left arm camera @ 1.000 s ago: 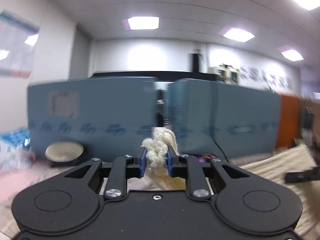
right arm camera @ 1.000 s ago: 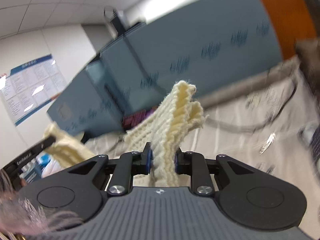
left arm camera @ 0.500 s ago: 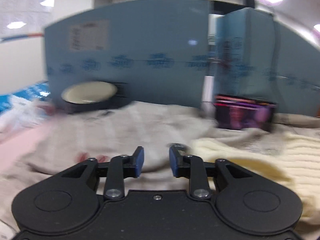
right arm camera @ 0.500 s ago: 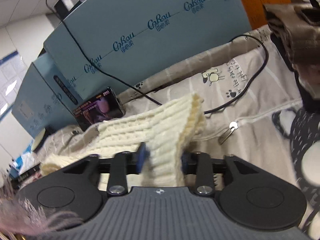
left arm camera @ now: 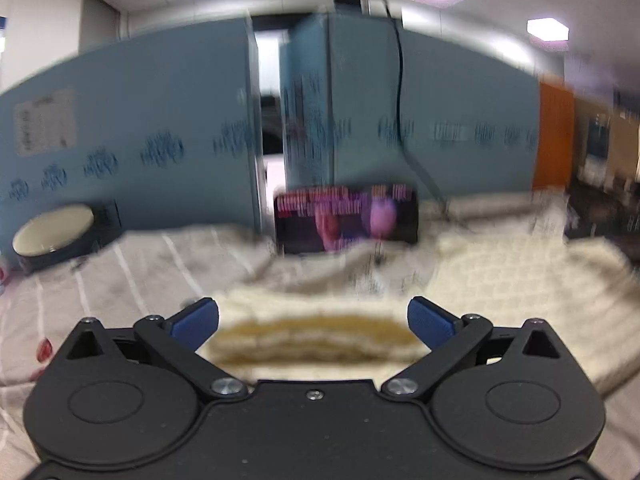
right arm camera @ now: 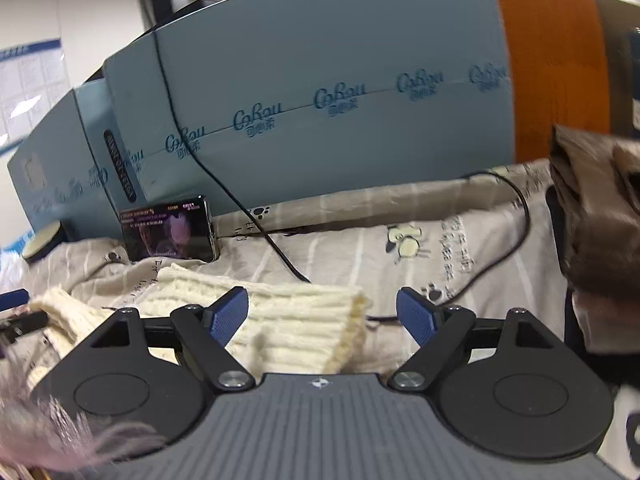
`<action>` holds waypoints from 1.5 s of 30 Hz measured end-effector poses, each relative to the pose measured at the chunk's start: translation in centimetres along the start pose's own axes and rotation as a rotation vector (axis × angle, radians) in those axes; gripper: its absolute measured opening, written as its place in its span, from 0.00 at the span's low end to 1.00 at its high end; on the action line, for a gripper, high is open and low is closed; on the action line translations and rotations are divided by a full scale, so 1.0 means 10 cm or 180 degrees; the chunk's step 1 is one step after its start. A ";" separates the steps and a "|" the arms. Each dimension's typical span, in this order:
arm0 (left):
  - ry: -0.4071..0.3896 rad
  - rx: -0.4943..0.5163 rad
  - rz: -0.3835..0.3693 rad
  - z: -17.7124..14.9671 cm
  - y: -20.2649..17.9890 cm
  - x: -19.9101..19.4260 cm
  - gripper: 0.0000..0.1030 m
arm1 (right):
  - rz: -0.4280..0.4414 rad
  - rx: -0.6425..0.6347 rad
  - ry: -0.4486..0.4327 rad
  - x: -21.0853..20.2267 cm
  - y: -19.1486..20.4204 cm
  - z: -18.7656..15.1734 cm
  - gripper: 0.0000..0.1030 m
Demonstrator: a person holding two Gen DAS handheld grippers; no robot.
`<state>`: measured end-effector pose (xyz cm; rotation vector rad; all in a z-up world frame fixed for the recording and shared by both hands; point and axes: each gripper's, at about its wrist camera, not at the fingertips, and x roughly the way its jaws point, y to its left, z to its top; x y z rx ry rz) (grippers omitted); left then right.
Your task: Fold clothes
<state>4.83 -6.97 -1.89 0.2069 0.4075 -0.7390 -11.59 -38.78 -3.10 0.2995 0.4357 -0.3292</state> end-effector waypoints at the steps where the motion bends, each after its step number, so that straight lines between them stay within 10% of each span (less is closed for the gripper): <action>1: 0.0112 -0.0017 0.0024 -0.02 0.01 0.06 1.00 | -0.0023 -0.0057 0.0037 0.03 0.03 0.01 0.65; 7: 0.0263 -0.0249 0.0099 -0.03 0.12 0.11 1.00 | -0.0108 -0.0205 -0.0039 0.01 0.11 -0.01 0.22; 14: -0.0412 -0.0103 -0.0245 0.04 0.16 -0.22 1.00 | 0.0443 -0.0485 -0.0491 -0.49 0.36 0.06 0.11; 18: -0.0679 0.0407 -0.0669 0.08 0.05 -0.33 1.00 | 0.0944 -0.0663 -0.0700 -0.87 0.54 0.00 0.10; 23: -0.1040 0.1800 -0.0745 -0.03 -0.30 -0.39 1.00 | 0.1410 -0.0974 -0.0875 -1.35 0.77 -0.18 0.09; 28: -0.1297 0.1989 -0.1026 0.01 -0.35 -0.56 0.99 | 0.1809 -0.1248 -0.0913 -1.74 0.86 -0.37 0.09; 31: -0.1436 0.2443 -0.1242 -0.08 -0.41 -0.82 0.50 | 0.1930 -0.1212 -0.0852 -1.88 0.77 -0.45 0.09; 34: -0.1331 0.2652 -0.1504 -0.16 -0.40 -1.06 0.23 | 0.1939 -0.1146 -0.0818 -2.00 0.70 -0.52 0.09; 45: -0.0641 0.2241 -0.2222 -0.62 -0.36 -1.84 0.20 | 0.2190 -0.0907 -0.0329 -2.29 0.50 -0.87 0.09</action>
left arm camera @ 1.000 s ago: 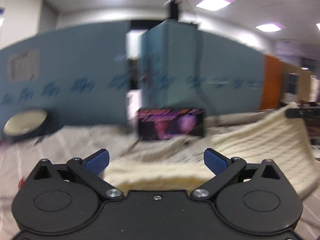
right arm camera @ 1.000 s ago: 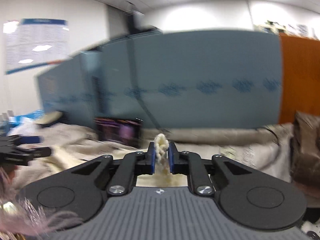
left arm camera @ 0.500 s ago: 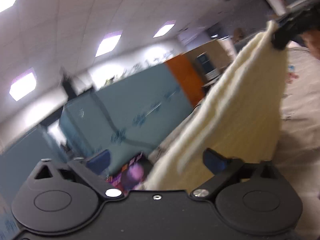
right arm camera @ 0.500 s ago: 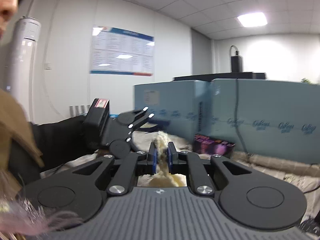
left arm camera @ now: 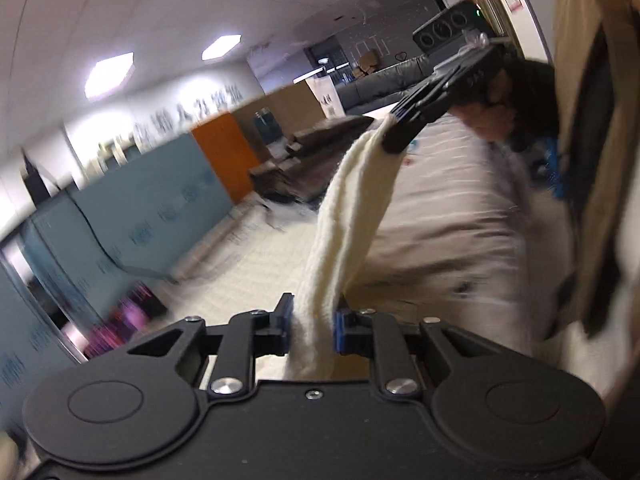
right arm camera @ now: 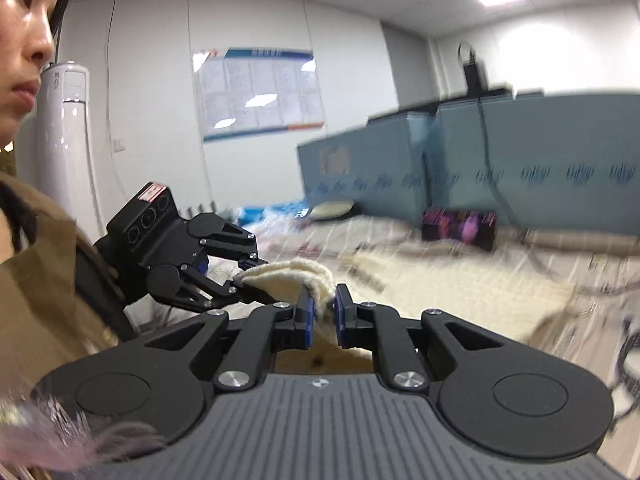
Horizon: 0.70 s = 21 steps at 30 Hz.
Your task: Fold clothes
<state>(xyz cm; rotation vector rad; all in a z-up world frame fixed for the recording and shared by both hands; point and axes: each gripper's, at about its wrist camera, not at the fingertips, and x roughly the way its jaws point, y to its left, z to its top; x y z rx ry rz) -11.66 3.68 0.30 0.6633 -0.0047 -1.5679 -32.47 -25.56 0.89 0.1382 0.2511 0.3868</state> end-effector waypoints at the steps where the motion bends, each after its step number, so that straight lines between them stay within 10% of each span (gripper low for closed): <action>1: 0.0053 -0.0138 -0.0071 -0.04 -0.03 0.03 0.20 | 0.0025 0.0001 0.0157 0.01 0.02 -0.05 0.10; 5: 0.0401 -0.0566 -0.0418 -0.18 -0.12 0.11 0.31 | 0.0048 -0.0001 0.0696 0.06 0.09 -0.25 0.20; 7: 0.0347 -0.0833 -0.0614 -0.18 -0.05 0.02 0.46 | 0.0086 -0.0007 0.0739 0.01 0.12 -0.29 0.56; 10: -0.0079 -0.1304 -0.0705 -0.16 0.24 -0.20 0.67 | -0.0052 0.0123 0.0381 -0.04 -0.03 -0.18 0.78; 13: -0.0492 -0.1675 -0.0113 -0.17 0.64 -0.33 0.79 | -0.0369 0.0542 -0.0015 0.01 -0.38 -0.04 0.79; 17: -0.0201 -0.2271 0.1106 -0.37 1.36 -0.08 0.81 | -0.1119 0.1220 -0.0112 0.41 -1.03 0.10 0.79; 21: 0.0259 -0.3380 0.1445 -0.82 1.98 0.22 0.78 | -0.1690 0.1759 0.0032 0.87 -1.65 0.16 0.74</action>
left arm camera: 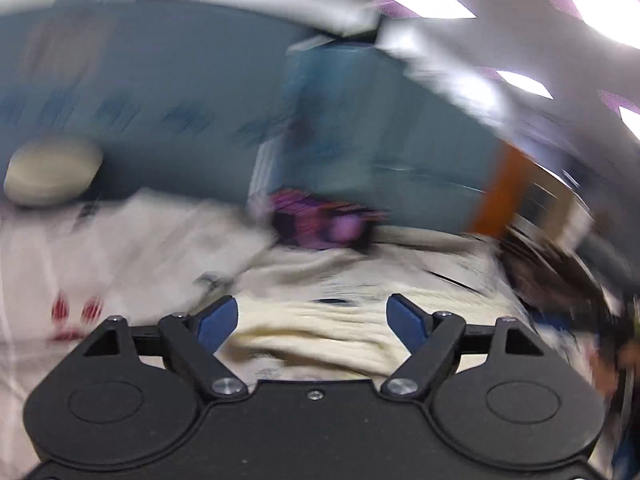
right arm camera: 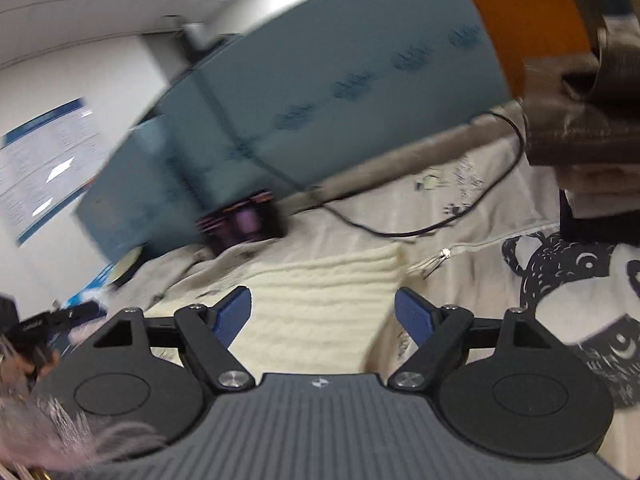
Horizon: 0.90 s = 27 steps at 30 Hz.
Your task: Fold clothes
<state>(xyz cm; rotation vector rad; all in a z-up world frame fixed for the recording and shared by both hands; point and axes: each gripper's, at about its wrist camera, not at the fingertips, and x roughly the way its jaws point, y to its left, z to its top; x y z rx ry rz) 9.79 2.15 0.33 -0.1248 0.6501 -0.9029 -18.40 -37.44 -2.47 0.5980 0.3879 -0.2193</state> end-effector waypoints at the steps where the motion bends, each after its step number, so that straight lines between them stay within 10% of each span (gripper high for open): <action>1: 0.0126 -0.0222 0.0114 0.01 0.11 0.12 0.75 | -0.0061 0.0097 0.0071 0.15 -0.04 0.05 0.73; 6: 0.0435 -0.0156 0.0265 -0.07 0.10 0.51 0.51 | -0.0393 0.0065 0.0246 0.61 0.05 0.04 0.51; 8: 0.0370 0.0199 0.0284 -0.12 -0.01 0.55 0.21 | -0.0443 -0.0087 0.0231 0.65 0.12 0.04 0.27; 13: -0.0085 0.0764 0.0352 -0.07 -0.27 0.60 0.13 | -0.0483 -0.0344 -0.0070 0.58 0.23 0.13 0.14; 20: 0.0237 0.1264 0.0650 -0.01 -0.35 1.02 0.27 | -0.0671 -0.0305 -0.0004 0.72 0.13 0.14 0.20; 24: -0.0038 0.0736 0.0340 0.14 -0.17 0.62 0.63 | -0.0611 0.0007 -0.0150 0.62 -0.04 0.12 0.58; 27: -0.0240 0.0356 0.0238 0.15 -0.03 0.17 0.72 | -0.0570 0.0147 -0.0353 0.47 -0.10 0.12 0.60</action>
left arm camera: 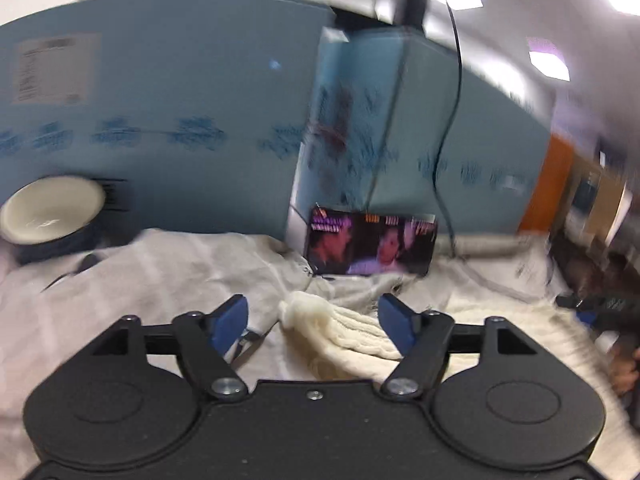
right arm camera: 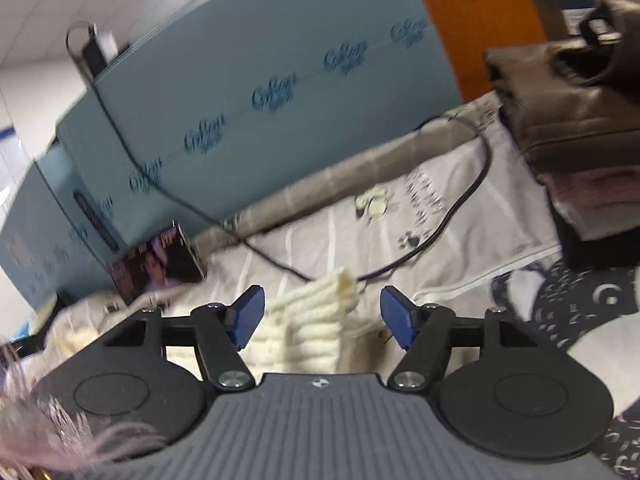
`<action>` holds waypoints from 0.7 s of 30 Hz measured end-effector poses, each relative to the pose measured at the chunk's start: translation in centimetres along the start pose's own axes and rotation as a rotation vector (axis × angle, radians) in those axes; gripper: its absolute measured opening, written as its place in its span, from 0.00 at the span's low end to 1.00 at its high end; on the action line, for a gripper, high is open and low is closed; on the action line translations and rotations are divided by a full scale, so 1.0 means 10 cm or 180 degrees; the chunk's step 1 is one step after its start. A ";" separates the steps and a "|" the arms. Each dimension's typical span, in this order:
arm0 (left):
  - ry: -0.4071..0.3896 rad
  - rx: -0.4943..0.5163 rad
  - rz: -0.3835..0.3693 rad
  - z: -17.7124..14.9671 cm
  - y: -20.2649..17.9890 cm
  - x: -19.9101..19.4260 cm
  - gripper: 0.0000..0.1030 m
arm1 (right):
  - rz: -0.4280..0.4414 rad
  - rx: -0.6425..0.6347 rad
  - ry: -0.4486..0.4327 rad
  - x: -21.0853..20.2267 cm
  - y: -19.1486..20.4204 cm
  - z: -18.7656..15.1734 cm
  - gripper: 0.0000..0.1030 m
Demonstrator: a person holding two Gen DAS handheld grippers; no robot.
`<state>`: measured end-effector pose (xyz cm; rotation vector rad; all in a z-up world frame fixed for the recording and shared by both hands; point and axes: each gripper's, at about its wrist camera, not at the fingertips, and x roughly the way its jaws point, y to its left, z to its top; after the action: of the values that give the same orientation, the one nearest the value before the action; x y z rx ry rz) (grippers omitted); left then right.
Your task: Fold clothes
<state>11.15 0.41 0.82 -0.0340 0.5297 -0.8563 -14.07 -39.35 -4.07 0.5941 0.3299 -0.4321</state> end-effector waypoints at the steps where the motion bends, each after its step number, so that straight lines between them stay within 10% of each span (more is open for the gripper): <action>1: -0.0032 -0.0104 -0.0003 -0.05 0.05 -0.16 0.73 | 0.0031 0.0032 -0.0059 -0.05 0.00 0.01 0.61; 7: 0.0186 -0.0481 0.0149 -0.53 0.10 -0.65 0.76 | 0.0495 0.0070 -0.0248 -0.42 0.13 0.02 0.75; 12: 0.0494 0.0004 0.0483 -0.76 -0.21 -0.62 0.72 | 0.0862 -0.0013 0.0033 -0.60 0.35 -0.21 0.76; 17: 0.0358 0.0354 0.0440 -0.86 -0.43 -0.71 0.24 | 0.0985 -0.0317 0.0337 -0.76 0.60 -0.50 0.76; 21: 0.0149 0.0337 0.0529 -0.87 -0.45 -0.93 0.20 | 0.1130 -0.0439 0.0532 -0.88 0.69 -0.65 0.76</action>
<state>-0.97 5.75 -1.73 0.1255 0.5229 -0.7228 -19.44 -27.74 -2.27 0.5412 0.4013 -0.0176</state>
